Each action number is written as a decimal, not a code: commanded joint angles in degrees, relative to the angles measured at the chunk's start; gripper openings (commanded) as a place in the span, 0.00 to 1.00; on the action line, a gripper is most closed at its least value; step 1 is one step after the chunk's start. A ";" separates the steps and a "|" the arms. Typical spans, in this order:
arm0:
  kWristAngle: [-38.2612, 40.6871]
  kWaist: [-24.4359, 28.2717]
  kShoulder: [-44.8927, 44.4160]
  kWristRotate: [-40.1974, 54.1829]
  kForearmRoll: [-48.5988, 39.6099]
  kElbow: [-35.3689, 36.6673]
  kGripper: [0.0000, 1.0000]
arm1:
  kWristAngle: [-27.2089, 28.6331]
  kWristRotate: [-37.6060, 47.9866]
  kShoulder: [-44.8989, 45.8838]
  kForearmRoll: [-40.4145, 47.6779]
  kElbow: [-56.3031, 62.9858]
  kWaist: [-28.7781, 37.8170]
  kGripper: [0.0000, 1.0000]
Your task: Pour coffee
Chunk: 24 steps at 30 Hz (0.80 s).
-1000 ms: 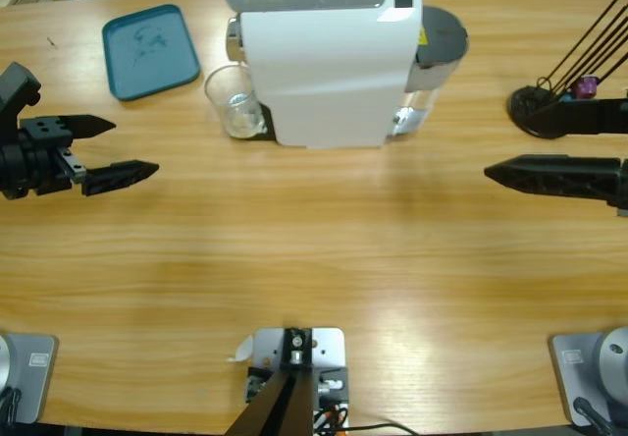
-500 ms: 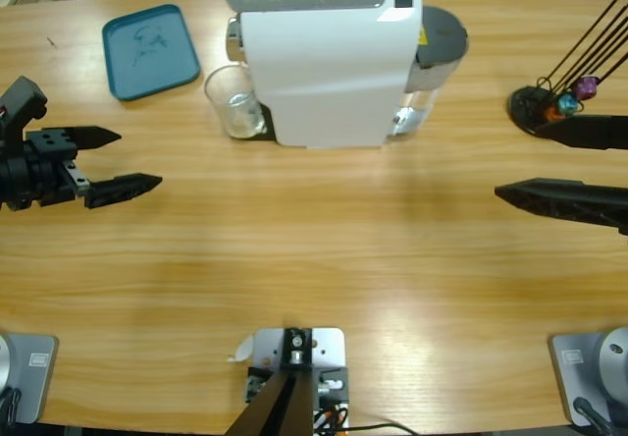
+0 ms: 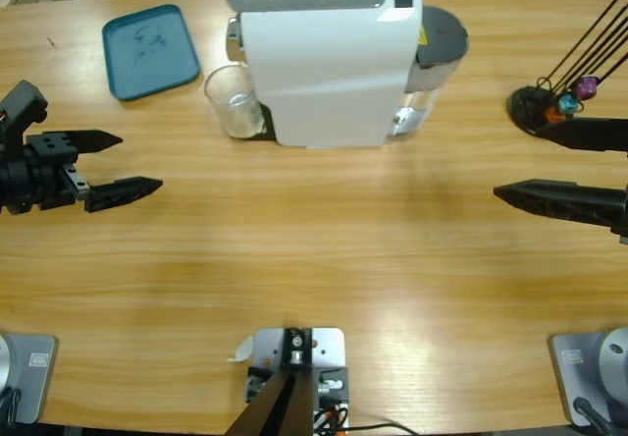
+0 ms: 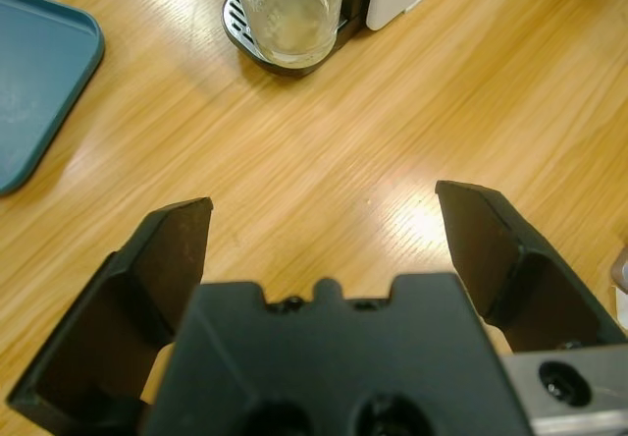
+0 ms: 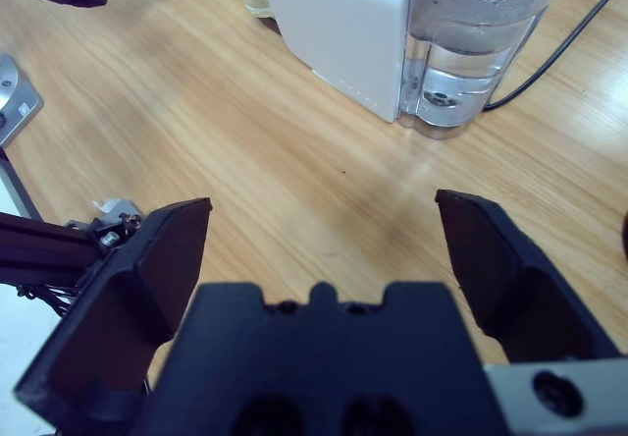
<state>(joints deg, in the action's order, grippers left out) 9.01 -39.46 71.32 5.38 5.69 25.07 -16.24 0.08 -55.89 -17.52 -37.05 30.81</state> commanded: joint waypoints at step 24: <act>3.38 5.81 -13.89 -0.20 2.71 -0.74 1.00 | 2.18 1.68 -0.75 0.78 2.68 -0.57 1.00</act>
<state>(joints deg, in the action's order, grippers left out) 10.51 -36.28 63.75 5.42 9.24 24.40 -15.49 1.02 -55.90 -17.42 -36.28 30.75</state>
